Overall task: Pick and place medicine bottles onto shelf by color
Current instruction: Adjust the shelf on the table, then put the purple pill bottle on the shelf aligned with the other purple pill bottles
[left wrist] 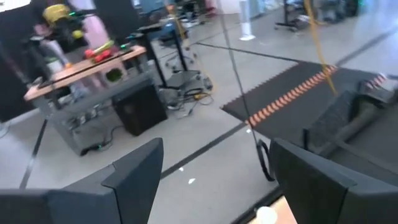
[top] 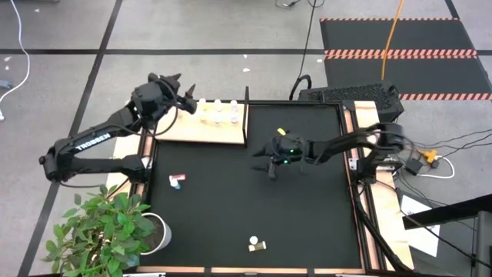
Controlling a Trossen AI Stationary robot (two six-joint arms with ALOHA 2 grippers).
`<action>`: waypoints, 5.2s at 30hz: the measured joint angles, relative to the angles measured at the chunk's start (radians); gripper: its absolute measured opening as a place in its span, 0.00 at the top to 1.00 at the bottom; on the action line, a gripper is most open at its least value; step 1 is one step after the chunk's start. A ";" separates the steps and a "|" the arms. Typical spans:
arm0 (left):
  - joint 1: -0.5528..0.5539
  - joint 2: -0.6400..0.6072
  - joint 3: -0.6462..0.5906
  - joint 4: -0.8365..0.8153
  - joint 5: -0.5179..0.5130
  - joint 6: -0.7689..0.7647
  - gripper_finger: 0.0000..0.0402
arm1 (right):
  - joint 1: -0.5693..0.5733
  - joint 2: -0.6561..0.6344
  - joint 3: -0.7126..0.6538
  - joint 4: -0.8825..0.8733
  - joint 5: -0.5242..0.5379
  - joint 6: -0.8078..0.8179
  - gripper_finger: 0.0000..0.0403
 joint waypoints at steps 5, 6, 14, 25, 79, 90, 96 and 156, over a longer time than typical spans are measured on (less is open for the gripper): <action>-0.056 0.000 0.004 -0.053 -0.023 -0.020 0.26 | -0.013 0.145 0.057 0.076 0.001 -0.005 0.37; -0.064 0.000 0.004 -0.066 -0.026 -0.030 0.26 | -0.019 0.163 0.075 0.081 -0.003 -0.007 0.37; -0.133 0.000 0.003 -0.090 -0.034 -0.066 0.26 | -0.063 0.264 0.225 0.070 -0.053 -0.053 0.37; -0.199 0.000 0.003 -0.105 -0.077 -0.065 0.26 | -0.122 0.266 0.241 0.015 -0.047 -0.059 0.37; -0.553 0.230 0.032 -1.059 0.499 -1.184 0.26 | -0.045 -0.373 0.187 -0.681 -0.047 0.219 0.37; -0.647 0.274 0.032 -0.604 0.406 -0.958 0.26 | 0.181 -0.373 0.012 -0.735 -0.078 0.483 0.37; -0.758 0.354 0.031 -0.356 0.416 -0.812 0.26 | 0.374 -0.368 -0.069 -0.480 0.022 0.404 0.37; -1.065 0.445 0.031 -0.096 0.408 -0.615 0.26 | 0.653 0.370 0.301 0.055 0.175 -0.007 0.46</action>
